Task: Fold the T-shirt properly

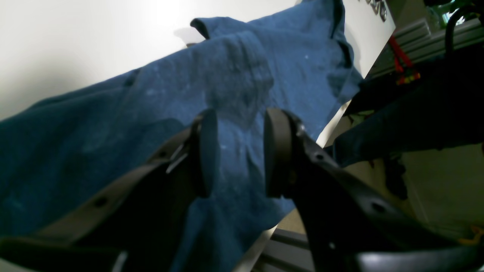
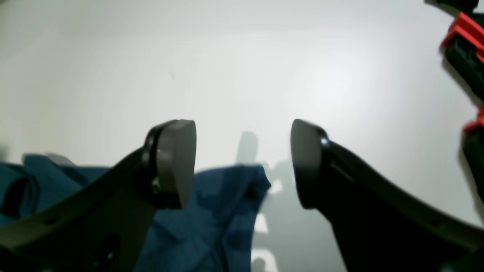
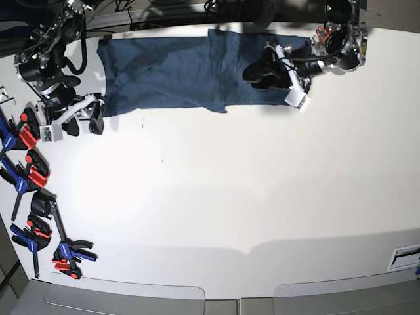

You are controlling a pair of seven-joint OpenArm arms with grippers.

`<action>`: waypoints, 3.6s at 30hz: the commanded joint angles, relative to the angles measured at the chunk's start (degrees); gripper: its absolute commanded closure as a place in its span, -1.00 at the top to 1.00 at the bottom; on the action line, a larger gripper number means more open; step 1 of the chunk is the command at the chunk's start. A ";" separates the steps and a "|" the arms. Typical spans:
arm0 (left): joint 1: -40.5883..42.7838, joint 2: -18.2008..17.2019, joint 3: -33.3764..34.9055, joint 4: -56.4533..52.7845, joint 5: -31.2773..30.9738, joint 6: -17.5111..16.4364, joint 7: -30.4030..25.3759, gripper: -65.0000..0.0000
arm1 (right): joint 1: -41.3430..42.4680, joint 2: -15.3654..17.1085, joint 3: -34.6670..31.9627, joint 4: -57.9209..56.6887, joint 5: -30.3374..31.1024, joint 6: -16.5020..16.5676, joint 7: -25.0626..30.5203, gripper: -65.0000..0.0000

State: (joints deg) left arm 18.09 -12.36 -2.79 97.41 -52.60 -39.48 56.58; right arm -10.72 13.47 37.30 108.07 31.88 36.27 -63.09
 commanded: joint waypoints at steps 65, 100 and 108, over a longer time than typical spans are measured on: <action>-0.31 -0.22 -0.17 1.09 -1.40 -0.52 -1.38 -0.42 | -9.29 3.04 0.07 -17.88 9.86 -3.85 -0.87 0.30; -0.17 -0.22 -0.17 1.09 -1.40 -0.52 -1.20 -0.42 | -4.07 3.19 0.17 -17.77 8.59 -4.22 -1.49 0.30; -0.20 -0.22 -0.17 1.09 -1.40 -0.52 -1.40 -0.42 | -4.07 3.21 -0.79 -18.51 8.76 -4.22 -1.46 0.30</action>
State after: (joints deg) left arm 18.11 -12.38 -2.79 97.41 -52.60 -39.48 56.55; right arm -15.09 15.86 36.29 88.84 39.42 31.86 -65.32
